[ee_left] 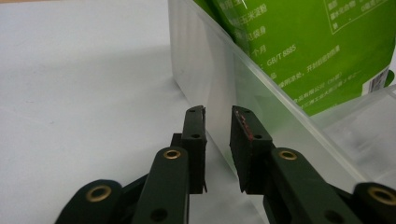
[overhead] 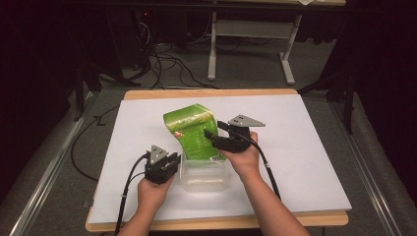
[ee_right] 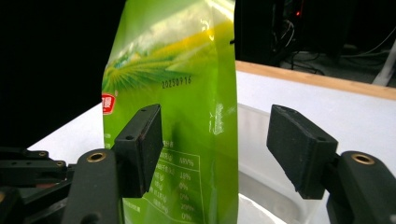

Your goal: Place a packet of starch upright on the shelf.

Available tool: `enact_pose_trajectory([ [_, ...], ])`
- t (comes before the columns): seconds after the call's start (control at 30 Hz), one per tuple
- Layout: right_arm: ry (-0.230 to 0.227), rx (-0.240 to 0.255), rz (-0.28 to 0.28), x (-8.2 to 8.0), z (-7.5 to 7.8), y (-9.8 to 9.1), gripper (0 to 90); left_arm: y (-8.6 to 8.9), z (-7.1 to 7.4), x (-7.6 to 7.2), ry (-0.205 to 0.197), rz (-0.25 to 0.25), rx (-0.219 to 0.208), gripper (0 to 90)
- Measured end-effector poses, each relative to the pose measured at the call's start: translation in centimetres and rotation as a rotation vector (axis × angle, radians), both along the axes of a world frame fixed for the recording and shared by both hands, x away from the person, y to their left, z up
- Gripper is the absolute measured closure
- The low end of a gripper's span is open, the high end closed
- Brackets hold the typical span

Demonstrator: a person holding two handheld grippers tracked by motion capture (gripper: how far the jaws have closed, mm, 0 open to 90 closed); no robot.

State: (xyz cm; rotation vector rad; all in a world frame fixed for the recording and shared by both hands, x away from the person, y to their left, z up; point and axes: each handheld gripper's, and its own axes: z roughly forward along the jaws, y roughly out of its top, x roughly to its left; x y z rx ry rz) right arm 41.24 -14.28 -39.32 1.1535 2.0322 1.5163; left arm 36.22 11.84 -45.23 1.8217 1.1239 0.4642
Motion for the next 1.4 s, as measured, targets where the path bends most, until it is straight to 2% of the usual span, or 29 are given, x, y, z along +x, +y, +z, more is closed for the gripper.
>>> enact_pose_trajectory([
  [0.07,0.009,-0.006,0.009,0.1,-0.1,0.2,39.5,0.1,0.0,0.0,-0.001,0.001,-0.001,74.5],
  [0.13,0.002,-0.014,0.023,0.0,-0.1,0.5,48.6,0.1,0.0,0.0,0.001,0.004,0.001,74.1],
  [0.17,0.002,-0.014,0.023,0.0,-0.1,0.5,48.6,0.1,0.0,0.0,0.001,0.004,0.001,74.0],
  [0.23,-0.015,-0.027,0.043,-0.3,0.0,0.7,62.9,0.1,0.1,0.0,-0.001,0.004,-0.001,74.0],
  [0.27,-0.030,-0.039,0.056,-0.6,0.1,0.6,80.0,0.1,0.1,0.0,0.000,0.002,-0.003,73.5],
  [0.33,-0.030,-0.048,0.061,-0.7,0.0,0.3,83.1,0.0,0.1,-0.1,0.002,-0.001,-0.004,73.4],
  [0.63,-0.047,-0.074,0.053,-1.7,-0.3,0.1,84.1,0.2,0.3,-0.2,-0.003,-0.002,-0.007,72.6],
  [1.03,-0.067,-0.070,0.036,-3.3,-1.7,-1.0,84.4,-0.2,0.4,-0.5,-0.009,-0.019,0.016,72.7],
  [1.1,-0.058,-0.062,0.037,-3.5,-2.0,-1.2,84.6,-0.2,0.4,-0.5,-0.009,-0.019,0.013,72.6],
  [1.23,-0.061,-0.076,0.039,-4.0,-2.6,-1.4,84.4,-0.1,0.4,-0.5,-0.013,-0.017,0.021,71.7],
  [1.27,-0.057,-0.085,0.036,-4.0,-2.5,-1.5,83.0,0.1,0.5,-0.5,-0.017,-0.015,0.027,71.1],
  [1.33,-0.056,-0.117,0.027,-4.3,-2.3,-1.7,70.0,0.4,0.6,-0.5,-0.023,-0.014,0.038,67.0],
  [1.4,-0.051,-0.123,0.025,-4.7,-2.1,-2.4,61.5,1.0,0.9,-0.5,-0.028,-0.010,0.059,62.4],
])
